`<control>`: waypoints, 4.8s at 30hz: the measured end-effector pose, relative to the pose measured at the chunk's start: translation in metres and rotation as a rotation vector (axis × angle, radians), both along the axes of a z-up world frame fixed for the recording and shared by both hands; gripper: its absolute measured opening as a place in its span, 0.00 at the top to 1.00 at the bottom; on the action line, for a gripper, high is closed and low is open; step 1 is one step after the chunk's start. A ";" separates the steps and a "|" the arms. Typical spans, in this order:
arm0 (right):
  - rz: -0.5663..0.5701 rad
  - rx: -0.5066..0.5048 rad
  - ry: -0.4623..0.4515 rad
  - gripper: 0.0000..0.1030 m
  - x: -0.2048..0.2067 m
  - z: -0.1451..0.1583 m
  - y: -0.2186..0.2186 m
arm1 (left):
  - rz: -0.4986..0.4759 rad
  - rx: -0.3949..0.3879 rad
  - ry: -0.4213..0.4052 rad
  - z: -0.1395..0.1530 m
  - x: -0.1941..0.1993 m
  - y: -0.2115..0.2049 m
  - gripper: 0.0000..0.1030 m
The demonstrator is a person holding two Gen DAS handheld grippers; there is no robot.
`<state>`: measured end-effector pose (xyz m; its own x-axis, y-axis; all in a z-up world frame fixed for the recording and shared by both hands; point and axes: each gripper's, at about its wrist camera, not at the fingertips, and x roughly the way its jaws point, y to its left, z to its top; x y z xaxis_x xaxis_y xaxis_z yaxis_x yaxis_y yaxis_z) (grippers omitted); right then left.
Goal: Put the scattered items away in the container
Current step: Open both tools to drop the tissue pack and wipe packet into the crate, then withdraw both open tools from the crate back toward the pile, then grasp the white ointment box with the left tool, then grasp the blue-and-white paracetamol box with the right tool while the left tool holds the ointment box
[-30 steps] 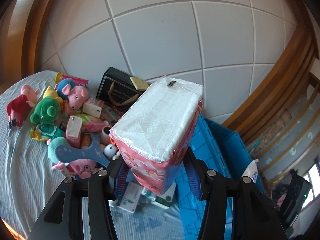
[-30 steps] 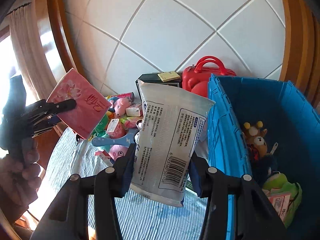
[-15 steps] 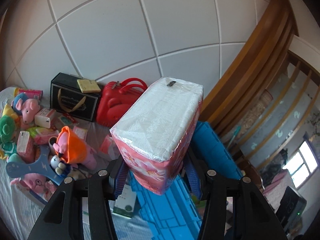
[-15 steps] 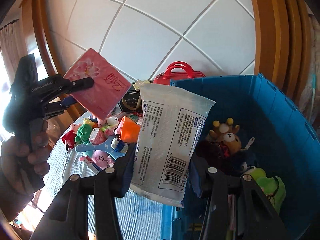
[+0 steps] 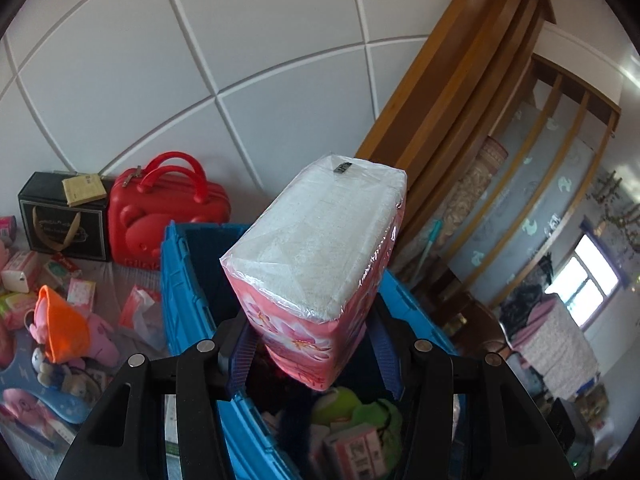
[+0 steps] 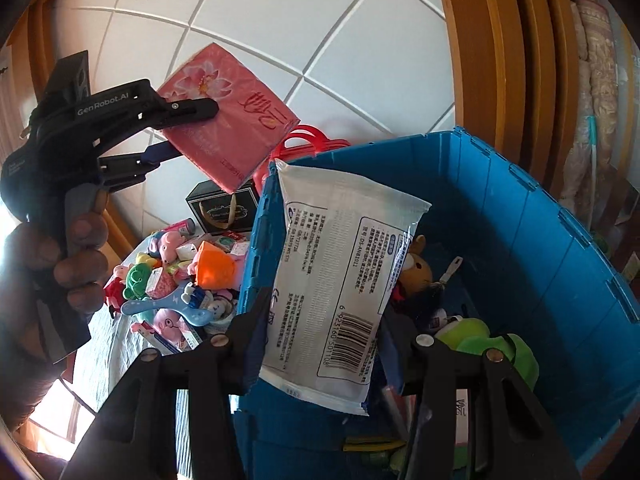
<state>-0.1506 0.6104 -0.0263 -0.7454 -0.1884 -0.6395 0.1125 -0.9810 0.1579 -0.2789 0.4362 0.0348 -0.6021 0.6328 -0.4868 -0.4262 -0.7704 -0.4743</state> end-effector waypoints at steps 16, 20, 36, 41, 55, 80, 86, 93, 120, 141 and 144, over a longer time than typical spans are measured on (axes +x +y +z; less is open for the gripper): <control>-0.061 0.022 -0.070 0.48 0.001 -0.018 0.030 | -0.148 -0.072 -0.058 -0.007 -0.043 0.094 0.31; -0.063 0.026 -0.055 0.15 0.003 -0.016 0.030 | -0.138 -0.059 -0.038 -0.004 -0.045 0.092 0.14; -0.031 0.036 -0.047 0.15 0.003 -0.012 0.010 | -0.096 -0.045 -0.038 -0.004 -0.039 0.050 0.14; -0.010 0.042 -0.036 0.15 0.005 -0.010 -0.002 | -0.077 -0.050 -0.044 -0.007 -0.031 0.032 0.14; 0.100 0.107 -0.017 0.15 -0.004 -0.006 -0.075 | 0.076 -0.034 -0.100 -0.047 0.001 -0.077 0.13; 0.262 0.183 -0.169 0.11 -0.021 -0.068 -0.235 | 0.522 -0.054 -0.541 -0.271 0.067 -0.336 0.13; 0.264 0.224 -0.226 0.11 -0.026 -0.100 -0.250 | 0.646 -0.022 -0.635 -0.330 0.060 -0.378 0.13; 0.266 0.247 -0.298 0.11 -0.028 -0.126 -0.262 | 0.725 0.030 -0.687 -0.377 0.040 -0.404 0.14; 0.065 0.266 -0.505 0.11 -0.104 -0.300 -0.310 | 0.591 0.024 -0.647 -0.355 0.078 -0.434 0.59; -0.193 0.234 -0.580 0.19 -0.141 -0.357 -0.323 | 0.598 0.040 -0.638 -0.341 0.098 -0.494 0.59; -0.168 0.246 -0.572 0.29 -0.137 -0.352 -0.330 | 0.597 0.041 -0.636 -0.340 0.099 -0.498 0.59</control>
